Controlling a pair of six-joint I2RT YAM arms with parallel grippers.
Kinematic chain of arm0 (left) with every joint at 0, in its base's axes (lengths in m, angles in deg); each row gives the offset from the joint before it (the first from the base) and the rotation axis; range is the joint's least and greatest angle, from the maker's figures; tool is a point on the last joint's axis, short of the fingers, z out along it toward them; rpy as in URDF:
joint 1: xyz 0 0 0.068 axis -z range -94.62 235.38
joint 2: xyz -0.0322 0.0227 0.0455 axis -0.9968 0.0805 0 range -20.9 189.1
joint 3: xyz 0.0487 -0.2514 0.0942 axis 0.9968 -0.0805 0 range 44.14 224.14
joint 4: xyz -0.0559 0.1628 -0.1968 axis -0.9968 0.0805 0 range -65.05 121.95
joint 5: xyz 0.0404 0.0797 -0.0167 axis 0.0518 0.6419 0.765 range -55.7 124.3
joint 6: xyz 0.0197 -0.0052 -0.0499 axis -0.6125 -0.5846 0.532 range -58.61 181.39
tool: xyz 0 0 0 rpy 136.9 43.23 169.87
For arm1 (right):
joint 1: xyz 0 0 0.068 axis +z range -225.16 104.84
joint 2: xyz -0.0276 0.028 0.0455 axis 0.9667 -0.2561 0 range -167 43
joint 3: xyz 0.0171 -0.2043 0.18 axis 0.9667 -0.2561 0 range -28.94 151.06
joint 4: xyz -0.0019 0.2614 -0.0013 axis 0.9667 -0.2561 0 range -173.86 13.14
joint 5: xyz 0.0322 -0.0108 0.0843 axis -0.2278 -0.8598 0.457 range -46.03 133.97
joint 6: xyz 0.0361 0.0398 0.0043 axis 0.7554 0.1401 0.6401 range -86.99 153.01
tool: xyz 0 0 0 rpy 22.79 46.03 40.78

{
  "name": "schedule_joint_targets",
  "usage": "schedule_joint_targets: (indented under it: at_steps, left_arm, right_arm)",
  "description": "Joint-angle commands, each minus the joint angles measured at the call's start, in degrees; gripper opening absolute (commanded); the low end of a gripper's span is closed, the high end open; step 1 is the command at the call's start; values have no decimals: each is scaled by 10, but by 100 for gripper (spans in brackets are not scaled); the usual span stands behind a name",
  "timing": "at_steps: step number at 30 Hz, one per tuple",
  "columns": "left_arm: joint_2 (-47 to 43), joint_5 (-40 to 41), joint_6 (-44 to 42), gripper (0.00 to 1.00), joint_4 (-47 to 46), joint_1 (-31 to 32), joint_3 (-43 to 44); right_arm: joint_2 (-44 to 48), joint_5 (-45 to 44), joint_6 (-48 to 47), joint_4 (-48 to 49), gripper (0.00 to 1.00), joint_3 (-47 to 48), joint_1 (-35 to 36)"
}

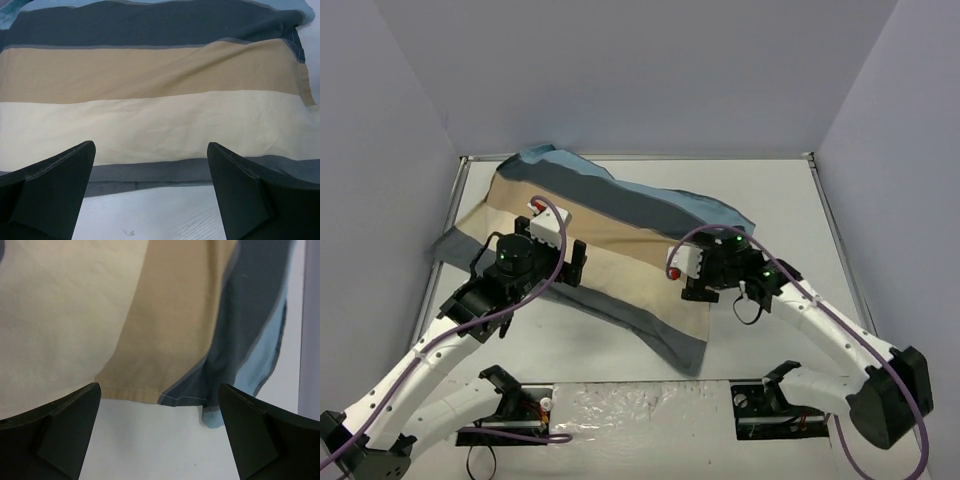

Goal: Remove the pillowcase from the pillow

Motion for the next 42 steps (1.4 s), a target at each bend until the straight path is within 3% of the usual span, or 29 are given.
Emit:
schedule_joint_targets:
  at_steps: [1,5,11,14,19,22,25,26,28,29,31,34,38,42]
  left_arm:
    - [-3,-3,13,94,3,0,19]
    - [-17,18,37,94,22,3,11]
    - [-88,77,126,94,70,6,11]
    - [-123,86,179,94,96,6,22]
    - [-166,106,270,94,126,6,14]
    - [-182,120,372,94,133,5,-28]
    - [-190,155,513,95,160,5,-80]
    - [-190,177,540,94,184,5,-88]
    - [-193,193,603,95,206,5,-101]
    - [-195,200,618,95,219,5,-105]
    - [-200,207,646,96,222,5,-108]
    - [-197,211,668,96,222,5,-103]
    - [-167,212,643,96,166,5,-94]
    - [-83,208,619,96,103,4,-86]
  right_arm:
    - [-54,-163,-83,10,100,-12,64]
    - [-90,-165,-29,28,100,-10,154]
    - [-95,-173,129,116,100,-29,195]
    - [-101,-182,131,166,100,-56,216]
    - [-212,-218,156,218,98,-74,249]
    - [-277,-347,178,260,86,-50,267]
    - [-293,-388,196,260,49,-32,263]
    - [-286,-386,196,260,30,-33,262]
    - [-252,-359,192,258,17,-38,261]
    - [-235,-343,189,247,6,-42,257]
    - [-161,-250,181,226,0,-41,248]
    - [-62,-95,178,175,0,-15,217]
    - [-41,21,199,87,0,74,173]
    - [-39,75,212,69,0,106,155]
